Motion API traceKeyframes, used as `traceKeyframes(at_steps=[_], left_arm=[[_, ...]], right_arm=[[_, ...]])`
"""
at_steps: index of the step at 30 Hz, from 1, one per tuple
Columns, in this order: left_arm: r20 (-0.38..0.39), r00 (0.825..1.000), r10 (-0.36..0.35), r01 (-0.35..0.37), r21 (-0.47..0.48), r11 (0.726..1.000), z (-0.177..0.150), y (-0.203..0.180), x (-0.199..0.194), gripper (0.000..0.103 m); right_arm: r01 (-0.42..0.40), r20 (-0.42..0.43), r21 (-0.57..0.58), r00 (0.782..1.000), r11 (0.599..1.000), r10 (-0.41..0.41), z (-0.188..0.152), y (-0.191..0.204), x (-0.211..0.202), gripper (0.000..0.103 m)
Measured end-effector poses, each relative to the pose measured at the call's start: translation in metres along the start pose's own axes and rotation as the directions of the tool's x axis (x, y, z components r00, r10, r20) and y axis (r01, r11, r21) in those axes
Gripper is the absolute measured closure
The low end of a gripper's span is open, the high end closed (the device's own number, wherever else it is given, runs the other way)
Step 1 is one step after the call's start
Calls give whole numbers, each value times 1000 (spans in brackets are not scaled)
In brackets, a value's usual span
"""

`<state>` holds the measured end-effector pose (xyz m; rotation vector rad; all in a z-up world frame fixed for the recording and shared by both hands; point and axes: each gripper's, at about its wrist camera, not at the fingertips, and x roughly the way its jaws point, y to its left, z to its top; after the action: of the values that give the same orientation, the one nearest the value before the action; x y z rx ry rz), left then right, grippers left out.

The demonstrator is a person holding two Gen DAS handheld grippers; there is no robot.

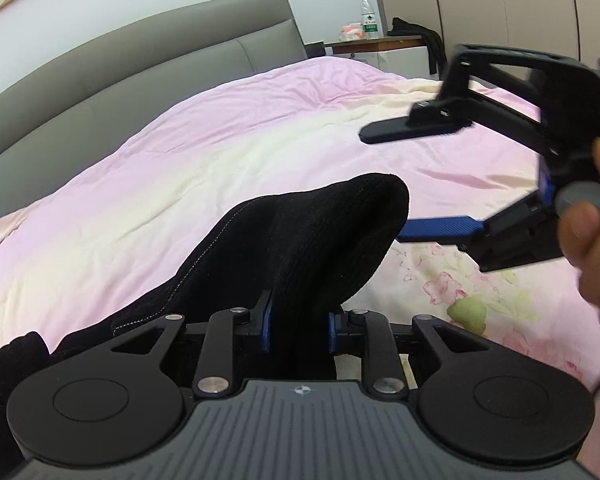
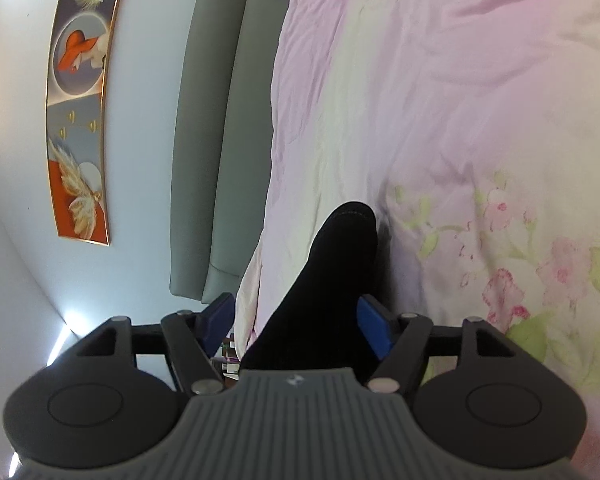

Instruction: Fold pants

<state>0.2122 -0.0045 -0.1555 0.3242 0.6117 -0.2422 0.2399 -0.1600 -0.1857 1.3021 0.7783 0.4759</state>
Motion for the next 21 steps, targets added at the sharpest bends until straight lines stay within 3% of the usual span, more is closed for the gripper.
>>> traceKeyframes(at_steps=[3, 6, 7, 8, 10, 17, 21], left_arm=[[-9, 1000, 4, -3, 42, 999, -3, -9, 1, 76], [-20, 1000, 4, -3, 44, 999, -3, -14, 6, 76], [-22, 1000, 5, -4, 44, 999, -3, -14, 8, 75], [-25, 1000, 8, -7, 44, 999, -3, -15, 9, 76], [-28, 1000, 7, -7, 30, 1000, -4, -12, 7, 76], [43, 999, 27, -24, -73, 997, 1, 8, -23, 75], [106, 993, 43, -22, -195, 981, -3, 37, -51, 75]], right_arm=[[-6, -52, 19, 999, 1000, 7, 6, -3, 14, 37], [57, -98, -69, 993, 996, -63, 3, 5, 28, 37], [79, -103, -108, 991, 991, -90, 2, 7, 31, 46], [109, -106, -154, 986, 982, -126, -2, 10, 35, 65], [129, -89, -209, 985, 969, -150, -5, 14, 34, 71], [37, -96, -282, 993, 959, -67, -18, 47, 34, 77], [-12, -118, -405, 992, 914, -39, -41, 93, 41, 77]])
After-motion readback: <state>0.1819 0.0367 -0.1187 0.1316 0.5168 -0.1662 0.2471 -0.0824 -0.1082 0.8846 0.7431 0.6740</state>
